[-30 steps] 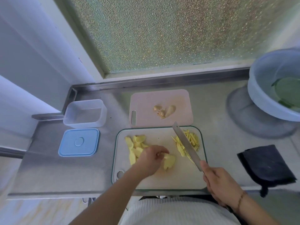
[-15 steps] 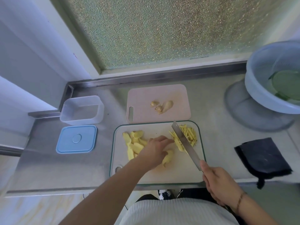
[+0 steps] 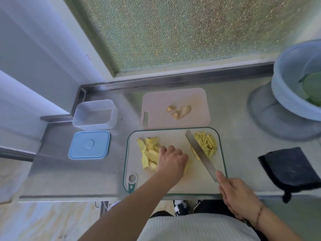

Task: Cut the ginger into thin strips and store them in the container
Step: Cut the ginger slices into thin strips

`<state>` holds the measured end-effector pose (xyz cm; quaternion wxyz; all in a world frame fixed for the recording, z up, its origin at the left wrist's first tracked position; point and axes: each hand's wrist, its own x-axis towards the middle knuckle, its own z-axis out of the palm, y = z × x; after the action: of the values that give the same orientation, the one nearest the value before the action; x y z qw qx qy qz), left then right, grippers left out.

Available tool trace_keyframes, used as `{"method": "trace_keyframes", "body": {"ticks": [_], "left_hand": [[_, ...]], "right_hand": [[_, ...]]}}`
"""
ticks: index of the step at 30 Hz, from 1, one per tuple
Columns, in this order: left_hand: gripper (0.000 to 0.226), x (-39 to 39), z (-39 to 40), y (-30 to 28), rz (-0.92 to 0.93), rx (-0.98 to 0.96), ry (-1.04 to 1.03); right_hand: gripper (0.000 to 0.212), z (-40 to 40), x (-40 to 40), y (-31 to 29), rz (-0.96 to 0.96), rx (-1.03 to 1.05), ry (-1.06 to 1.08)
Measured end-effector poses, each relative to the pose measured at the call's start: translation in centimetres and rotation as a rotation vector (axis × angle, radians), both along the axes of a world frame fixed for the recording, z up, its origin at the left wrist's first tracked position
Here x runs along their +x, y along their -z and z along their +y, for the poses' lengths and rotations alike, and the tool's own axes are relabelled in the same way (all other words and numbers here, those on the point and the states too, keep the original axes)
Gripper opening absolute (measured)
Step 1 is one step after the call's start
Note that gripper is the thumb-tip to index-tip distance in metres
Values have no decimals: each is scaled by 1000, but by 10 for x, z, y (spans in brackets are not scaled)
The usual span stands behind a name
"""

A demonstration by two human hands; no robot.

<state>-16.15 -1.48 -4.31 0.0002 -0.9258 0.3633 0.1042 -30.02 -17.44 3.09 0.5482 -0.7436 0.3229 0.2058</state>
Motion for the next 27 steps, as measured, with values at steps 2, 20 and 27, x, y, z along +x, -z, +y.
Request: {"method": "trace_keyframes", "body": {"ticks": [2, 20, 27], "left_hand": [[21, -4, 3, 1, 54, -41, -57], [35, -31, 20, 11, 106, -400, -53], [14, -19, 32, 39, -103, -554, 278]], "right_hand": [[59, 0, 0, 0, -3, -15, -6], [60, 5, -22, 24, 34, -154, -156], [55, 10, -21, 25, 73, -151, -148]]}}
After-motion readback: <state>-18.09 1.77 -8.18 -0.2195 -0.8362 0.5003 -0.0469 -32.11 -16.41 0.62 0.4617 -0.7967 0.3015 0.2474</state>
